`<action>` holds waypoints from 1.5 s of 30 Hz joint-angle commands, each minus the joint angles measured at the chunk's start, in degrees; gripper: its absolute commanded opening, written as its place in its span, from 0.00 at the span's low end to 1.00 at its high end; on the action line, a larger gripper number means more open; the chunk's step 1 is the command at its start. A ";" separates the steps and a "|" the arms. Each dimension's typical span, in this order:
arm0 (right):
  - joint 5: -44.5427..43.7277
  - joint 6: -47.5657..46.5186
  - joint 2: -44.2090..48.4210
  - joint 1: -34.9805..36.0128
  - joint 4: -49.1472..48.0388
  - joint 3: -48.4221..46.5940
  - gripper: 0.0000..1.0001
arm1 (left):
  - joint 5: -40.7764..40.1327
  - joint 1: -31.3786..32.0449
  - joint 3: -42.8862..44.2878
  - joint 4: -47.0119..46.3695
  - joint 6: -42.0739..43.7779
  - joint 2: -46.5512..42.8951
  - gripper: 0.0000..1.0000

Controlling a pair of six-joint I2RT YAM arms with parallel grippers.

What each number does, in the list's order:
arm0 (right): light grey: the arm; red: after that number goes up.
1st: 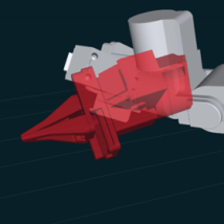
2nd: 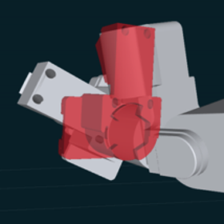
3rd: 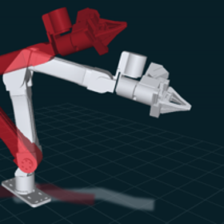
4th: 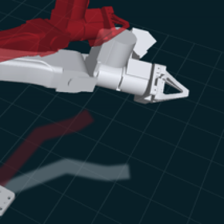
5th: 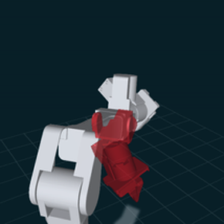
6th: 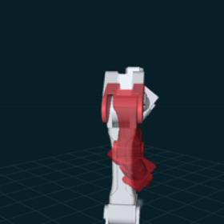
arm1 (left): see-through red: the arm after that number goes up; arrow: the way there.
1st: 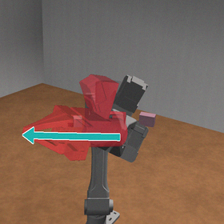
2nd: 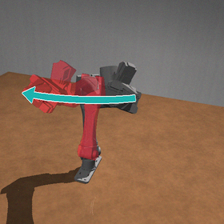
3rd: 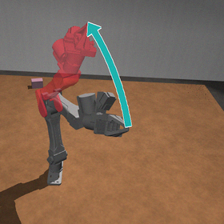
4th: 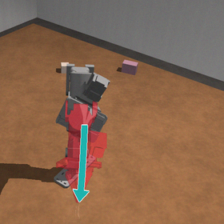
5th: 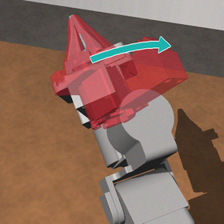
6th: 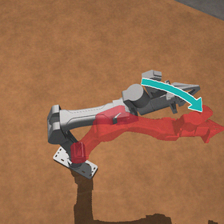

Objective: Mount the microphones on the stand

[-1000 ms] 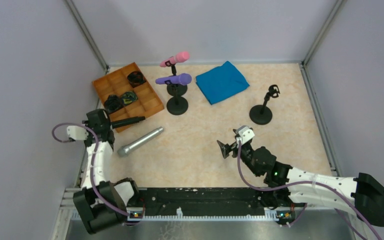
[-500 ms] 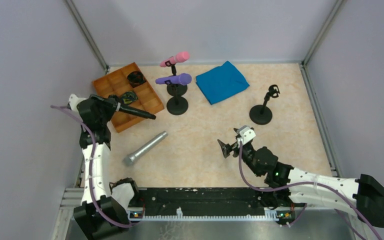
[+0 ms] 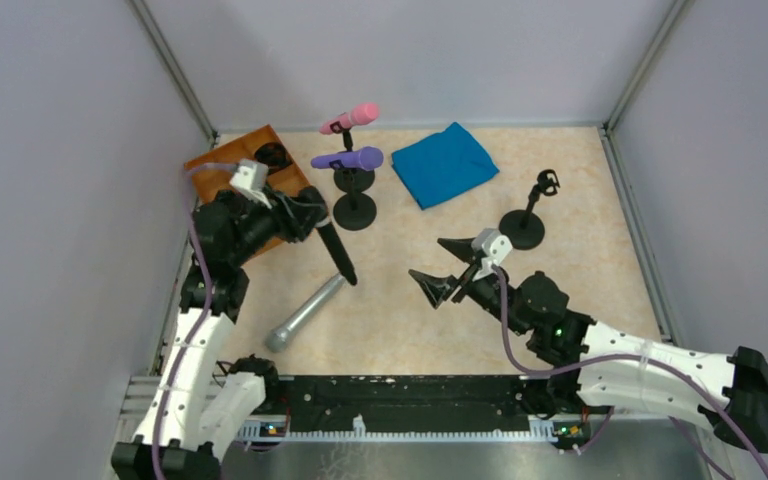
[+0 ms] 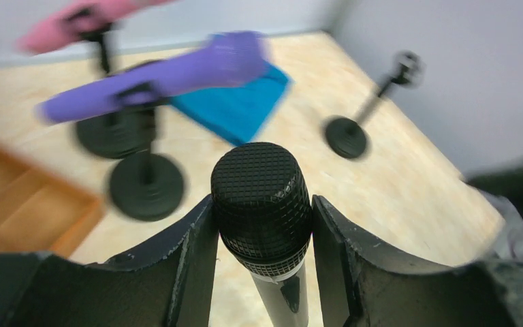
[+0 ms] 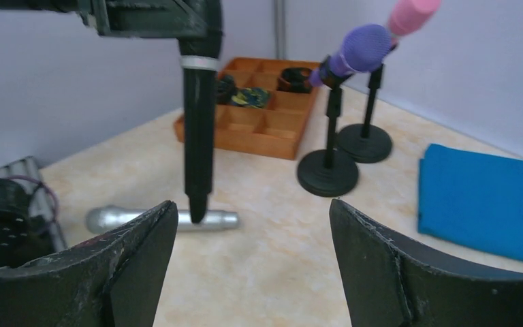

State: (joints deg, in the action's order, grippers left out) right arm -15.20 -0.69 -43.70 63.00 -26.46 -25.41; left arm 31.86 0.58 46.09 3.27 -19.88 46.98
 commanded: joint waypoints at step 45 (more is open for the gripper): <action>-7.19 12.47 -13.43 0.29 -25.34 -1.07 0.00 | 13.83 31.59 -4.07 -34.69 5.29 6.17 0.99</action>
State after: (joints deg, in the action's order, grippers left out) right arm -13.43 8.32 -62.65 63.26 -46.68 -27.77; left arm 46.04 32.03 43.24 -25.78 -13.93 53.91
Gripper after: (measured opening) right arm 0.367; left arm 0.987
